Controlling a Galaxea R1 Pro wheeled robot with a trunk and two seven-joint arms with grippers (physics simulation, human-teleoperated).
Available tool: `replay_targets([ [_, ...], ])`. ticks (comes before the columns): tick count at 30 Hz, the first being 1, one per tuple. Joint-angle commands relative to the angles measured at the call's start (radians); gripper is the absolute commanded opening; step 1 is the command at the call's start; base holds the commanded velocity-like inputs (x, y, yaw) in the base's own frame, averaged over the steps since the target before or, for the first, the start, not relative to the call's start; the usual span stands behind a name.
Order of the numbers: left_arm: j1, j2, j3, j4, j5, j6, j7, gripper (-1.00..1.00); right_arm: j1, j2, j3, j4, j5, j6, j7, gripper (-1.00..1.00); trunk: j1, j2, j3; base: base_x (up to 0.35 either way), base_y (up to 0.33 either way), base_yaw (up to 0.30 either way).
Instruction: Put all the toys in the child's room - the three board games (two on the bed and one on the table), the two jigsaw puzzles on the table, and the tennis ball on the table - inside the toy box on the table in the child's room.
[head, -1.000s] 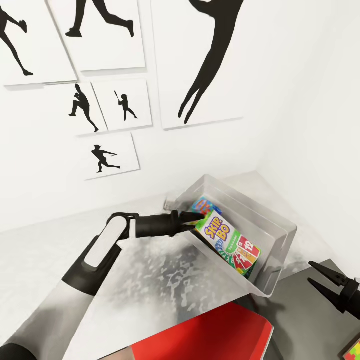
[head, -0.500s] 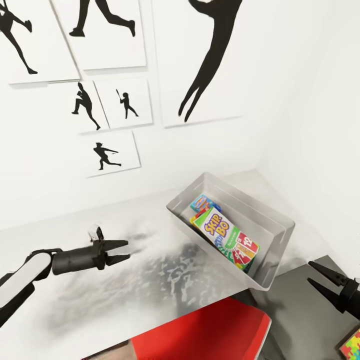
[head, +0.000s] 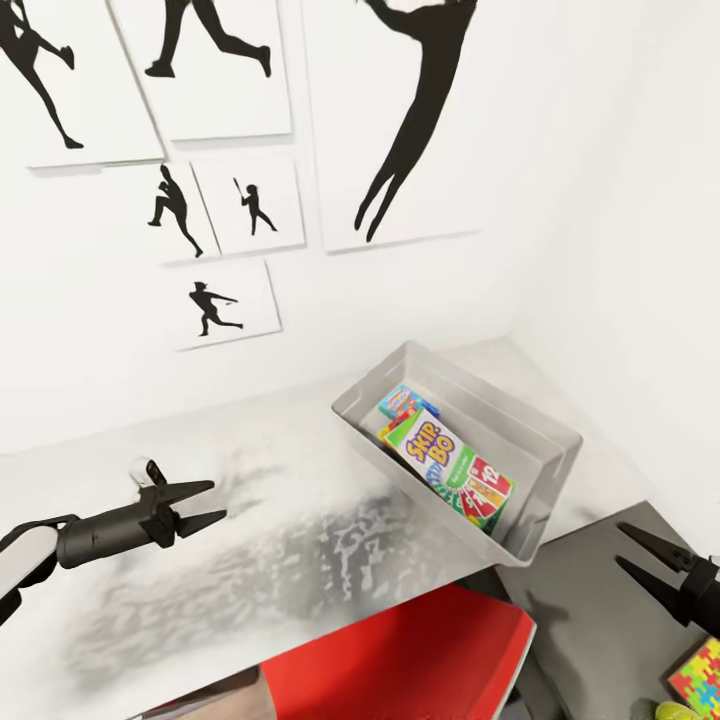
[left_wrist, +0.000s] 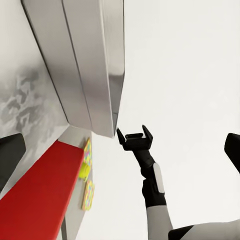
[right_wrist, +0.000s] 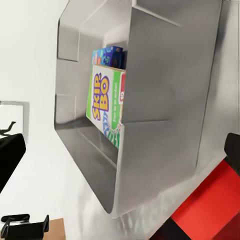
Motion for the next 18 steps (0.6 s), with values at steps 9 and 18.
replay_targets([
  [9,-0.001,0.002,-0.002,0.001,0.002,0.004,-0.005,1.0,0.0,0.001,-0.001,0.0,0.008,0.003,0.009,1.0,0.0,-0.002,0.012,-0.17,0.0,-0.063],
  [18,0.0,0.002,-0.001,0.001,0.002,0.004,-0.006,1.0,0.0,0.001,0.002,0.0,0.01,0.002,0.007,1.0,0.0,-0.002,0.026,-0.148,0.0,-0.017],
])
